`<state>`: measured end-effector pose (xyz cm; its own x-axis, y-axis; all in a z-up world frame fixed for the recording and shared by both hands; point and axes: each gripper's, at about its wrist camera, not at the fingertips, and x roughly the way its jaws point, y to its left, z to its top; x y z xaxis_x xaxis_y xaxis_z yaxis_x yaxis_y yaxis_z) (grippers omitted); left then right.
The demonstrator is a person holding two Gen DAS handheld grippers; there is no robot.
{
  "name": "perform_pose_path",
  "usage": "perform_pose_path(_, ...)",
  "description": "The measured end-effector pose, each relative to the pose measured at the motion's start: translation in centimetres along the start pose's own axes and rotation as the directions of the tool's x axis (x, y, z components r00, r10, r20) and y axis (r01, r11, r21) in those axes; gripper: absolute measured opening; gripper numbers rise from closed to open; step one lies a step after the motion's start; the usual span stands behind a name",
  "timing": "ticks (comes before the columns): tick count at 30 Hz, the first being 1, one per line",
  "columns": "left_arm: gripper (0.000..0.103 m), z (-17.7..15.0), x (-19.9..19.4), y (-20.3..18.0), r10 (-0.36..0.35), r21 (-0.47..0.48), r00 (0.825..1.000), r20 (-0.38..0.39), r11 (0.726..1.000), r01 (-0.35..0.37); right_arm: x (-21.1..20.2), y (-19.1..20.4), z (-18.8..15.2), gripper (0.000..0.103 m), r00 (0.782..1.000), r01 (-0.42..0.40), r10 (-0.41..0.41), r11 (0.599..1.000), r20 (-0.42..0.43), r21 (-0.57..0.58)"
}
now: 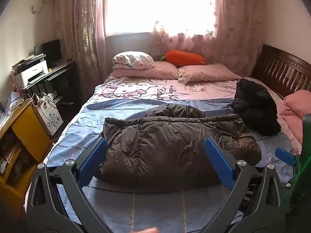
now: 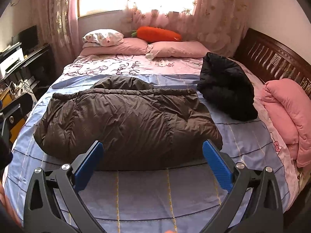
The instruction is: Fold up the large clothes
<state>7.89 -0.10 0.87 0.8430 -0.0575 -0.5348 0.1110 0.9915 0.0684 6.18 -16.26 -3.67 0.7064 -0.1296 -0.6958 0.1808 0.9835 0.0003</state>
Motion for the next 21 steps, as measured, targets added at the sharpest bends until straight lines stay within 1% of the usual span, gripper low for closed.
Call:
perform_pose_path(5,0.101,0.0,0.03,0.06,-0.005,0.0,1.0,-0.002,1.0,0.005,-0.21,0.52,-0.12,0.102,1.0,0.002,-0.002,1.0,0.008,-0.015)
perform_pose_path(21,0.101,-0.07,0.11,0.23,-0.012,-0.012,1.0,-0.018,1.0,0.011,-0.09,0.66,-0.2,0.102,1.0,-0.011,0.011,1.0,0.0,-0.012)
